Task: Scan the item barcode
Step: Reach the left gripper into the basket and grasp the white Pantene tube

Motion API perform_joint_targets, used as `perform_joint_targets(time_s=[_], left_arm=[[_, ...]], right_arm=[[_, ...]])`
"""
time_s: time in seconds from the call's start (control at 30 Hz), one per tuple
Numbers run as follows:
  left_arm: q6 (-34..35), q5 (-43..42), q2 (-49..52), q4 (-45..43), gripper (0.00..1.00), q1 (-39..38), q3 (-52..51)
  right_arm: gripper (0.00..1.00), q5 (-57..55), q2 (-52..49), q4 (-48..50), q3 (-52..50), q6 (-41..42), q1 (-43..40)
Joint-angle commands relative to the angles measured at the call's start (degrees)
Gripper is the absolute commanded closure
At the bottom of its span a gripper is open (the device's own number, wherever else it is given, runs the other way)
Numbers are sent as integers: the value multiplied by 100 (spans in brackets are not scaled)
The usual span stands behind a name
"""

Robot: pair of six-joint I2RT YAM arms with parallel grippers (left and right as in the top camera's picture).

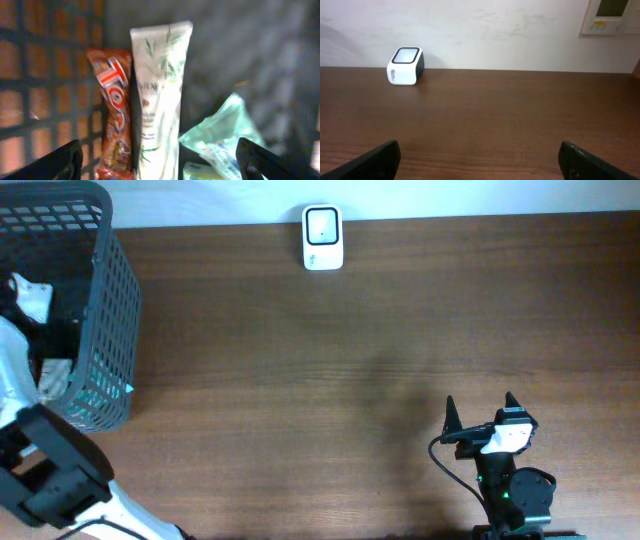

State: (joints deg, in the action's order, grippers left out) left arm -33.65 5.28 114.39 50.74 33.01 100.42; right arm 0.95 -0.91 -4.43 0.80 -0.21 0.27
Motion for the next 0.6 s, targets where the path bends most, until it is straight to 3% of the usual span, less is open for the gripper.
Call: perform_joint_targets(time_s=[0.0, 0.23, 0.37, 0.43, 0.5, 0.57], left_arm=[[-201, 774, 293, -118, 3, 46, -79], [-614, 245, 763, -232, 7, 129, -275], [-608, 111, 973, -262, 16, 129, -284], [-560, 120, 1032, -269, 23, 129, -284], [-273, 732, 1108, -422, 21, 129, -284], [-247, 761, 1108, -468, 22, 136, -284]], right_arm=[[1, -72, 39, -9, -48, 24, -35], [1, -72, 39, -9, -48, 24, -35], [1, -72, 39, -9, -48, 24, -35], [1, -72, 39, -9, -48, 24, -35], [1, -72, 39, -9, -48, 24, -35], [1, -72, 39, -9, -48, 24, -35]])
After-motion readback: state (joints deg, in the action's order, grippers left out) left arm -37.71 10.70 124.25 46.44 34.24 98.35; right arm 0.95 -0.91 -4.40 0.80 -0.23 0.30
